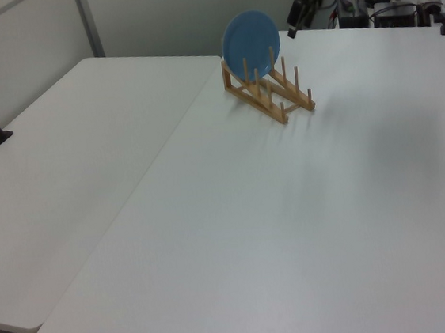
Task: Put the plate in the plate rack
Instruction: 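Open the gripper and raise it away from the plate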
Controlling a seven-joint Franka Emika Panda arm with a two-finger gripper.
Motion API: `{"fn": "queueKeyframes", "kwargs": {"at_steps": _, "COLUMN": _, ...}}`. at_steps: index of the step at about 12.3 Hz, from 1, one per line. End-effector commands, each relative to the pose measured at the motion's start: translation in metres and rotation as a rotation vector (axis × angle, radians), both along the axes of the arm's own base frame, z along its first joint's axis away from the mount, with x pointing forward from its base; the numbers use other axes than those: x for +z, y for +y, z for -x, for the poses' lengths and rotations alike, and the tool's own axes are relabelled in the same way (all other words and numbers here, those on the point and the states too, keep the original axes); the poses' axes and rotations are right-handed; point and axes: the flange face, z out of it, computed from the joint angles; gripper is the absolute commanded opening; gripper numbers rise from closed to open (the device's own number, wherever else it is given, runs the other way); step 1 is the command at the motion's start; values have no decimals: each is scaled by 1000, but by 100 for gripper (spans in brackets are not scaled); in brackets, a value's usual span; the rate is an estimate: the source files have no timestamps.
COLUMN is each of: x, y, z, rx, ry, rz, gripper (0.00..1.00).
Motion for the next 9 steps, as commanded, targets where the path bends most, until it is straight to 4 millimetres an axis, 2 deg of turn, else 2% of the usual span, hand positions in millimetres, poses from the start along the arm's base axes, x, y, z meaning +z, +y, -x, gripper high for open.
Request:
{"fn": "queueKeyframes", "kwargs": {"at_steps": 1, "x": -9, "y": 93, "z": 22, "rx": -80, "ry": 244, "rz": -12, "gripper": 100}}
{"fn": "queueKeyframes", "kwargs": {"at_steps": 3, "x": -11, "y": 139, "z": 33, "rx": -67, "ry": 360, "rz": 19, "gripper": 100}}
{"fn": "queueKeyframes", "kwargs": {"at_steps": 5, "x": 6, "y": 168, "z": 49, "rx": -21, "ry": 411, "rz": 22, "gripper": 100}}
{"fn": "queueKeyframes", "kwargs": {"at_steps": 7, "x": 18, "y": 186, "z": 55, "rx": 10, "ry": 407, "rz": 29, "gripper": 100}}
{"fn": "queueKeyframes", "kwargs": {"at_steps": 9, "x": 22, "y": 181, "z": 54, "rx": 12, "ry": 392, "rz": 27, "gripper": 100}}
